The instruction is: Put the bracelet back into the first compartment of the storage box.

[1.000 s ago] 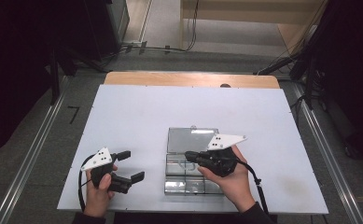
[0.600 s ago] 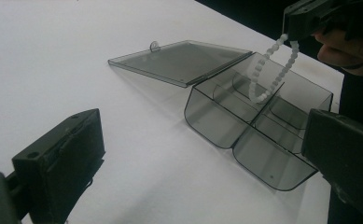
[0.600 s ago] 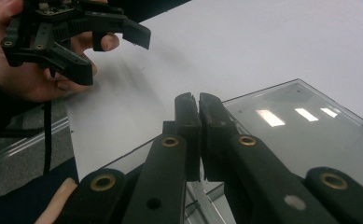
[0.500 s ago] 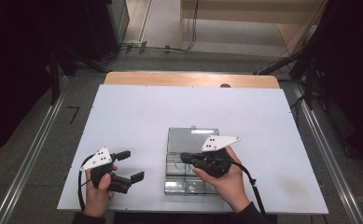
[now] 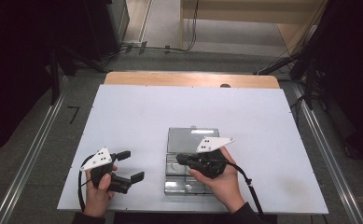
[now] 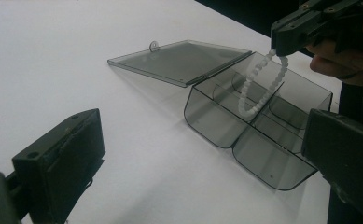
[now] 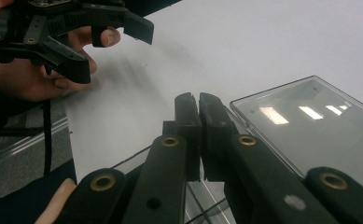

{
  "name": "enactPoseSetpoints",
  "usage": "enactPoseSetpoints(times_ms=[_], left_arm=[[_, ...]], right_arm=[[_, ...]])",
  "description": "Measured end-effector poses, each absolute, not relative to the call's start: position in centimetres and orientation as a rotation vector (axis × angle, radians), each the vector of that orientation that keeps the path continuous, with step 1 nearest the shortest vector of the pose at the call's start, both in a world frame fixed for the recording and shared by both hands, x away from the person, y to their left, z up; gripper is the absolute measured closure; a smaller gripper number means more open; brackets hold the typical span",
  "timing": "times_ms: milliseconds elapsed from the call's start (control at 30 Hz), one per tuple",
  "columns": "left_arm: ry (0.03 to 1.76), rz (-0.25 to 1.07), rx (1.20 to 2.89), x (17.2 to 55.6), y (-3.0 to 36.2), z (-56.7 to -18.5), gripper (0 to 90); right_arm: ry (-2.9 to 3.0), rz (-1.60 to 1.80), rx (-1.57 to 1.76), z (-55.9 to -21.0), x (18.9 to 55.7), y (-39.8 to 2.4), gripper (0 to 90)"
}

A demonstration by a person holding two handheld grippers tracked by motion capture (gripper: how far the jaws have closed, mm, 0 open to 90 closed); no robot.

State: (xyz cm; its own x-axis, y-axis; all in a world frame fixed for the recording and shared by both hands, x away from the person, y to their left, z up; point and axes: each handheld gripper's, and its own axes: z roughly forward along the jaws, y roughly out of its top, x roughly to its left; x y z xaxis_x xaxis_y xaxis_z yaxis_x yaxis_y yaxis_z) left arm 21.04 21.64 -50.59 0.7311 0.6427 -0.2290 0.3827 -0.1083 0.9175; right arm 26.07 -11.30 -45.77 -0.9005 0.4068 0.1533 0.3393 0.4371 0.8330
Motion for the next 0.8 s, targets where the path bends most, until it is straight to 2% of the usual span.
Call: enactPoseSetpoints(times_ms=[800], left_arm=[[0.82, 0.265, 1.724, 21.1, 21.7, -50.7, 0.0]], right_arm=[[2.636, 1.443, 0.714, -47.6, 26.7, -10.5, 85.4]])
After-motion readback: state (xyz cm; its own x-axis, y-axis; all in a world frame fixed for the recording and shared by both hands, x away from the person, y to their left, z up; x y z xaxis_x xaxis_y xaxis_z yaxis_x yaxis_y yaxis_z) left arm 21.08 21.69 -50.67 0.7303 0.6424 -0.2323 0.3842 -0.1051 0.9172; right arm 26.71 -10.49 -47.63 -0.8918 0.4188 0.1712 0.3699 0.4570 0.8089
